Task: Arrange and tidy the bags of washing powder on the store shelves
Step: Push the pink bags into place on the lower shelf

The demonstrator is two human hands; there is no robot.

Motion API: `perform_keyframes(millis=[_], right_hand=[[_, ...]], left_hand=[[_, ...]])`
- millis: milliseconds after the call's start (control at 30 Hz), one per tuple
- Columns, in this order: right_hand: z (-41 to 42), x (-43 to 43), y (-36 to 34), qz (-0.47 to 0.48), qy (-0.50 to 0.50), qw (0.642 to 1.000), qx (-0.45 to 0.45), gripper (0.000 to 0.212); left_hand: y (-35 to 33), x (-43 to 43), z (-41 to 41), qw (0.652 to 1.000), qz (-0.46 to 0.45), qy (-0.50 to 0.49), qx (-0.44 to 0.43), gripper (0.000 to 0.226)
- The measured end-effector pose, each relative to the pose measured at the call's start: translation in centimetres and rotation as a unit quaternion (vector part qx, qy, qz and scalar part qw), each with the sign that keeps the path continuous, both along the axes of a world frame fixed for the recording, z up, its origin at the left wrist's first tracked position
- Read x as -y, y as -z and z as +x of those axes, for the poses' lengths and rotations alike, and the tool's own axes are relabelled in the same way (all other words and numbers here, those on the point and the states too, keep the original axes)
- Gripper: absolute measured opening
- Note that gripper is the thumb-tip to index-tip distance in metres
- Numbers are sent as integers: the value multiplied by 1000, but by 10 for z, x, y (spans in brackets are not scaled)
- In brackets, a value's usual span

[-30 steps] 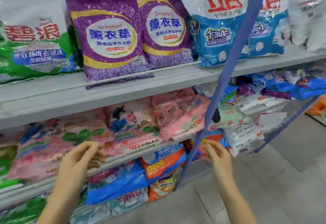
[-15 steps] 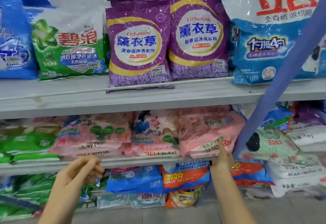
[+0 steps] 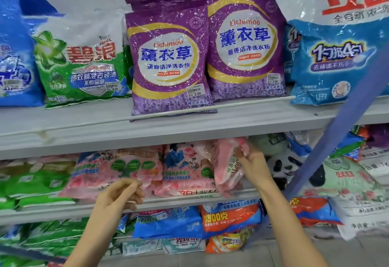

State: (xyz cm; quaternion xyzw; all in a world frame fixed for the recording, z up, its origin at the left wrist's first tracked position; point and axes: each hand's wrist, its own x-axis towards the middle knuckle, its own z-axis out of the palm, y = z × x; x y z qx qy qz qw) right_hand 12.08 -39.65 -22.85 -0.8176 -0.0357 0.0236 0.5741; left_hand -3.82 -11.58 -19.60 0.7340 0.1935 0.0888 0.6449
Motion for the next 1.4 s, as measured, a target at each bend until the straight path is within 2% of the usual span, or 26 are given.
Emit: perform_keyframes(millis=[33, 133, 267, 333, 367, 400, 433, 500, 567, 633, 700, 767, 800, 867, 967, 1033, 1100, 1200, 1300, 1400], right_hand=[[3, -8, -4, -39, -45, 998, 19, 16], [8, -30, -14, -169, -142, 974, 42, 28], [7, -49, -18, -294, -229, 926, 55, 23], [-6, -69, -11, -352, -298, 882, 95, 27], [-13, -82, -1, -400, -329, 844, 139, 31], [-22, -95, 9, -442, -341, 810, 177, 35], [-30, -103, 18, -461, -333, 792, 223, 40], [-38, -101, 35, -452, -291, 806, 247, 49], [-41, -80, 46, -434, -277, 829, 219, 54], [-44, -50, 51, -391, -229, 878, 155, 65], [-39, -23, 55, -303, -68, 942, 124, 71], [-22, -5, 55, -220, 69, 971, 57, 56], [-11, -3, 55, -182, 76, 980, -2, 51], [3, -9, 56, -198, 9, 976, -95, 49], [18, -16, 65, -291, -13, 954, -68, 41], [31, -19, 62, -314, -6, 947, -67, 37], [47, -26, 56, -294, 6, 952, -85, 36], [56, -34, 60, -258, 33, 962, -83, 28], [51, -27, 75, -274, 27, 960, -38, 27], [55, -17, 82, -288, 7, 958, -2, 35]], left_hand=[[2, 0, 6, 1000, 2, -2, -5, 15], [9, -1, 26, 999, -25, -22, -15, 13], [25, -13, 54, 994, -90, -49, -46, 27], [29, -16, 69, 992, -105, -30, -64, 29], [30, -17, 77, 992, -103, -24, -73, 32], [31, -16, 84, 992, -101, -18, -78, 35], [31, -15, 90, 992, -92, -10, -82, 36], [33, -12, 100, 995, -41, 13, -93, 33], [34, -5, 106, 992, 48, 41, -105, 31], [36, 10, 105, 979, 148, 60, -128, 28], [41, 29, 103, 959, 244, 65, -127, 28], [54, 46, 103, 934, 337, 75, -88, 29], [63, 53, 102, 909, 402, 84, -72, 35], [78, 61, 100, 858, 499, 92, -80, 53], [85, 60, 104, 853, 504, 105, -90, 73], [83, 54, 120, 845, 502, 136, -126, 71], [73, 46, 142, 832, 491, 180, -185, 70], [71, 36, 157, 828, 483, 205, -198, 72], [91, 36, 146, 771, 583, 192, -169, 73], [97, 36, 138, 734, 640, 171, -147, 66]])
